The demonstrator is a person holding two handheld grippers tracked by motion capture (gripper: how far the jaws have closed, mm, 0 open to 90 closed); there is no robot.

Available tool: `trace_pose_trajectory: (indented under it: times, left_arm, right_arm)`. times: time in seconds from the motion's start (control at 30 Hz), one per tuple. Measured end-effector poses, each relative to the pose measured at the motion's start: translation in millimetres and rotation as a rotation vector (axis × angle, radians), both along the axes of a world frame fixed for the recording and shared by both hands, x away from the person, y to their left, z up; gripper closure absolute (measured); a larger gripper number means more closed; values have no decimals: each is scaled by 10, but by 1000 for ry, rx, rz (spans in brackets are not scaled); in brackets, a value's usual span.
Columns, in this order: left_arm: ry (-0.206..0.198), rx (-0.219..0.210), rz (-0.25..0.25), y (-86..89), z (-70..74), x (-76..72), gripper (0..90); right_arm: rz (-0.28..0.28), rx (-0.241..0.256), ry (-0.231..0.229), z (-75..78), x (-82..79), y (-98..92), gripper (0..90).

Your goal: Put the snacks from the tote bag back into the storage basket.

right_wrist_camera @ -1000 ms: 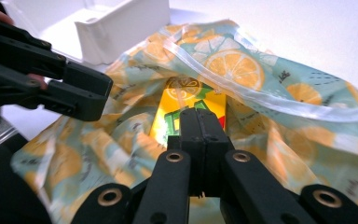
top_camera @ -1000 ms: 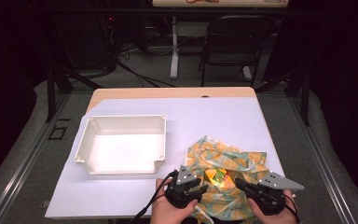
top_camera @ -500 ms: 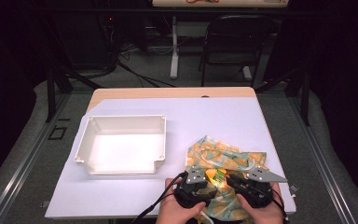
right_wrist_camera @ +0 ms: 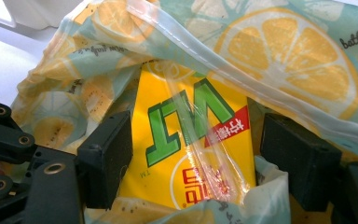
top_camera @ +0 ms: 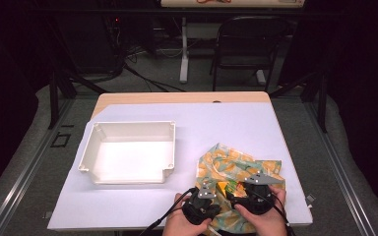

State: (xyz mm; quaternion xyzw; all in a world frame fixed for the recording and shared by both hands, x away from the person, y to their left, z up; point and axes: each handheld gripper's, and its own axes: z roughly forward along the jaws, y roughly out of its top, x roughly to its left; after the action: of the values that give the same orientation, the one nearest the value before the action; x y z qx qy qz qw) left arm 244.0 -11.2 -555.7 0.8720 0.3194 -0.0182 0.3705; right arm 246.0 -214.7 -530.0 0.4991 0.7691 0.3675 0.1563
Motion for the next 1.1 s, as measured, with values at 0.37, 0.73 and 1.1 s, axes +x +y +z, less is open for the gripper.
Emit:
trace_pose_trajectory:
  times: [0.37, 0.73, 1.1]
  left_arm:
    - [4, -6, 9, 38, -8, -2, 839]
    - [5, -16, 17, 56, -18, 5, 840]
    - [13, -22, 33, 45, -29, 90, 899]
  right_arm:
    - [6, -30, 17, -135, -81, 31, 238]
    - [-7, -149, 14, -271, -9, 159, 287]
    - [33, -37, -17, -66, -42, 37, 302]
